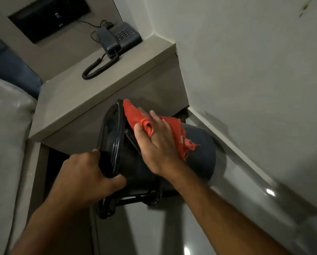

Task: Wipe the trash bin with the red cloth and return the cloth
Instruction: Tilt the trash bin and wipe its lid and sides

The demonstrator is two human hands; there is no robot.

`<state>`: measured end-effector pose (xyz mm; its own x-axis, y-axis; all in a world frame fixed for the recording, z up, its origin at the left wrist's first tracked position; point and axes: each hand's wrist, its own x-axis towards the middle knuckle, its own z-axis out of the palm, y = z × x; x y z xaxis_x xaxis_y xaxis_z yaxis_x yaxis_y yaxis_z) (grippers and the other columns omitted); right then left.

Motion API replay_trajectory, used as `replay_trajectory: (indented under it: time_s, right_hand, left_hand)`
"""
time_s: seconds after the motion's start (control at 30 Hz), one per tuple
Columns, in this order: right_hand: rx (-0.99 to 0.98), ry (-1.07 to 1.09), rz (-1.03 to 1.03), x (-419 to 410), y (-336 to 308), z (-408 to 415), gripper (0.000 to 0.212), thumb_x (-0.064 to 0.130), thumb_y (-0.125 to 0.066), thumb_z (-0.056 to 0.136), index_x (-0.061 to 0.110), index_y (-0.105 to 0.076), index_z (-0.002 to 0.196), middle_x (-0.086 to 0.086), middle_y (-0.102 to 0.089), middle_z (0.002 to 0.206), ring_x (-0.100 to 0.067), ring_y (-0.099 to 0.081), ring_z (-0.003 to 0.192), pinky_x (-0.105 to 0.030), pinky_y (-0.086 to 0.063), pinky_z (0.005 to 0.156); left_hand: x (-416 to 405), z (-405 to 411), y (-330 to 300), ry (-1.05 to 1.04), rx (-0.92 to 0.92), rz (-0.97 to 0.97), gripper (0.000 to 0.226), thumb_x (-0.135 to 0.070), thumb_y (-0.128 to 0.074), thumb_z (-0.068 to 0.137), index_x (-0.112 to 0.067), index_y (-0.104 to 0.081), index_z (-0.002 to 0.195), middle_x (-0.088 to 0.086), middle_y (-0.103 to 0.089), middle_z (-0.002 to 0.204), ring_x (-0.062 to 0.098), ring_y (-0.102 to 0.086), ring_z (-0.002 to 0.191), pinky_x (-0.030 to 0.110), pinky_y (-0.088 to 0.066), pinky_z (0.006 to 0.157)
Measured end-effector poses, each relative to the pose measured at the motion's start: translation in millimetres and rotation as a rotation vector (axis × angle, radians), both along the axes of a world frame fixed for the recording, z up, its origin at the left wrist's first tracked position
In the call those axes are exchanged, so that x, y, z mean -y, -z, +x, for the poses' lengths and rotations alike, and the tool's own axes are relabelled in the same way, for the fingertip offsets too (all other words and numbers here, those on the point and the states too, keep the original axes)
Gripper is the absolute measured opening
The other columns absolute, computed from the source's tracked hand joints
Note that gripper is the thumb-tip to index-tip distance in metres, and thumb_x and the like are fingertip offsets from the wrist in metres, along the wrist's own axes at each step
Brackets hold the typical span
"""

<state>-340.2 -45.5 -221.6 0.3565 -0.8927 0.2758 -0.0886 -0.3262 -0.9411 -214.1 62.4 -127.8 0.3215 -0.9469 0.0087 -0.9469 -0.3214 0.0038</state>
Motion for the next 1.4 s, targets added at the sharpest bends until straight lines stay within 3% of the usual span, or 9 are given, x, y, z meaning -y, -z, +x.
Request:
replay_trajectory:
  time_s: [0.1,0.2,0.43,0.57,0.73,0.93,1.0,1.17,1.4]
  right_hand:
    - [-0.354,0.158,0.043,52.2,33.7,-23.7,0.064,0.062,-0.026,0.099,0.02,-0.057,0.136,-0.017,-0.064,0.136,-0.032,-0.053,0.129,-0.042,-0.036,0.105]
    - [-0.556,0.098,0.418,106.5,66.6,-67.5,0.069,0.058,-0.03,0.102,0.009,-0.048,0.148,-0.023,-0.048,0.153,-0.039,-0.044,0.14,-0.047,-0.029,0.116]
    - [-0.217,-0.252,0.418,79.0,-18.8,1.0,0.094,0.082,-0.026,0.084,0.012,-0.065,0.131,-0.016,-0.067,0.132,-0.032,-0.061,0.12,-0.05,-0.043,0.105]
    - [-0.314,-0.231,0.238,69.7,-19.7,15.3,0.081,0.084,-0.022,0.083,0.019,-0.07,0.076,-0.003,-0.068,0.076,-0.021,-0.064,0.074,-0.04,-0.046,0.07]
    - [-0.518,-0.105,0.415,114.6,23.8,-21.0,0.081,0.071,-0.036,0.092,0.008,-0.059,0.137,-0.019,-0.062,0.136,-0.036,-0.058,0.122,-0.045,-0.042,0.105]
    - [-0.074,0.481,0.129,27.8,68.9,-68.1,0.057,0.063,-0.038,0.098,0.015,-0.069,0.096,0.0,-0.071,0.08,-0.019,-0.07,0.082,-0.028,-0.044,0.069]
    - [0.02,0.516,0.02,-13.8,86.3,-73.4,0.043,0.058,-0.042,0.1,0.024,-0.068,0.108,0.004,-0.073,0.097,-0.01,-0.069,0.095,-0.032,-0.053,0.081]
    - [-0.027,0.675,-0.079,-61.9,135.4,-81.4,0.072,0.051,-0.039,0.102,-0.009,-0.049,0.14,-0.03,-0.055,0.142,-0.047,-0.05,0.133,-0.069,-0.04,0.106]
    - [-0.249,0.654,-0.182,-104.2,166.5,-46.2,0.069,0.038,-0.036,0.103,0.017,-0.008,0.163,-0.018,-0.022,0.166,-0.043,-0.018,0.153,-0.058,-0.013,0.122]
  left_hand:
    - [-5.3,2.0,-1.5,-0.032,-0.022,0.027,0.04,-0.065,-0.064,0.045,-0.027,-0.055,0.057,-0.009,-0.052,0.041,0.003,-0.055,0.039,0.008,-0.027,0.034]
    - [-4.2,1.4,-1.0,-0.038,-0.029,0.011,0.045,-0.068,-0.058,0.046,-0.026,-0.059,0.063,-0.006,-0.058,0.048,0.006,-0.056,0.044,0.02,-0.039,0.041]
    - [-2.6,-2.6,-2.8,-0.027,-0.007,0.033,0.043,-0.066,-0.062,0.045,-0.029,-0.053,0.065,-0.01,-0.055,0.05,0.001,-0.052,0.045,0.01,-0.029,0.039]
    - [-14.0,6.4,2.0,-0.043,-0.036,0.021,0.042,-0.064,-0.064,0.045,-0.028,-0.054,0.063,-0.013,-0.054,0.048,0.0,-0.051,0.046,0.012,-0.029,0.04]
    - [-14.0,4.9,0.8,-0.017,-0.015,0.006,0.04,-0.064,-0.068,0.048,-0.031,-0.052,0.063,-0.013,-0.051,0.046,-0.002,-0.048,0.045,0.009,-0.027,0.041]
    - [-7.1,-6.6,-11.2,0.131,0.023,0.002,0.048,-0.065,-0.059,0.05,-0.025,-0.069,0.073,-0.02,-0.023,0.032,-0.011,-0.026,0.027,0.002,-0.011,0.032]
    - [-7.3,-6.5,-14.6,0.169,0.014,0.033,0.039,-0.064,-0.062,0.053,-0.031,-0.063,0.073,-0.021,-0.023,0.034,-0.008,-0.029,0.025,0.003,-0.01,0.03]
    - [1.4,-12.2,-17.2,0.188,0.088,0.035,0.042,-0.062,-0.065,0.056,-0.025,-0.067,0.074,-0.019,-0.028,0.038,-0.009,-0.024,0.033,0.004,-0.014,0.043]
    - [32.7,-32.4,-22.3,0.033,0.045,-0.033,0.051,-0.066,-0.058,0.063,-0.015,-0.056,0.061,0.0,-0.055,0.046,0.015,-0.053,0.038,0.019,-0.034,0.037]
